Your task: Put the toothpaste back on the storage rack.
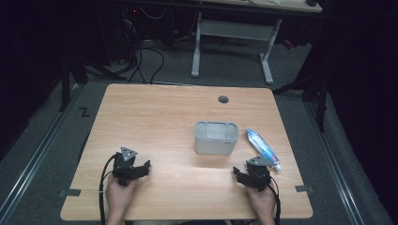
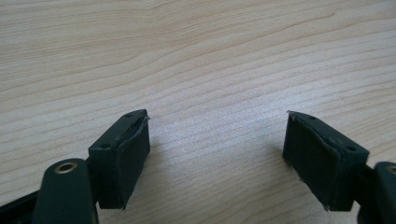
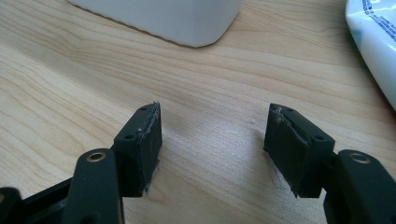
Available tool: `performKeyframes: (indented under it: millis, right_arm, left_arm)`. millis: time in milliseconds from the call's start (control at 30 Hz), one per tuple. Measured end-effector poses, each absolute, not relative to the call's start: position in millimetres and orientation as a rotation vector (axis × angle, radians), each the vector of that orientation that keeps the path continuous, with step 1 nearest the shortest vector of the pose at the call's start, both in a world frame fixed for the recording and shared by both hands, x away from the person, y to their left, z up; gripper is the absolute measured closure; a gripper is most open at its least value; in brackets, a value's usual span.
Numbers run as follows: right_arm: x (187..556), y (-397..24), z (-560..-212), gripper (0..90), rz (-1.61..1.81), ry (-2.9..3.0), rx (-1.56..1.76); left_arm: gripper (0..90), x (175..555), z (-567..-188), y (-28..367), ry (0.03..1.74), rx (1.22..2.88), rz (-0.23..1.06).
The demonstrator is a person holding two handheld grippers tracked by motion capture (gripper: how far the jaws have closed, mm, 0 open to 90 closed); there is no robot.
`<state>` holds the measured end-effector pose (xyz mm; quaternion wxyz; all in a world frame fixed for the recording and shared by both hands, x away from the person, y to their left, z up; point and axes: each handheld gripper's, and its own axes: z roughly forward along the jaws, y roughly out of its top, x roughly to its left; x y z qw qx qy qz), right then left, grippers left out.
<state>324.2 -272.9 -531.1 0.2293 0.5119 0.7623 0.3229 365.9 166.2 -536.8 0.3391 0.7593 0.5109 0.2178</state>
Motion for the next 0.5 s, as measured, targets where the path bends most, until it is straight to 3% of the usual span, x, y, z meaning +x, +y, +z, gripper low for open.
performKeyframes:
  millis: [500]
  right_arm:
    - [325.5,-271.1,-531.0,36.3,0.883,2.088,1.421]
  left_arm:
    - [22.8,366.0,-536.7,167.1,1.332,1.968,0.557]
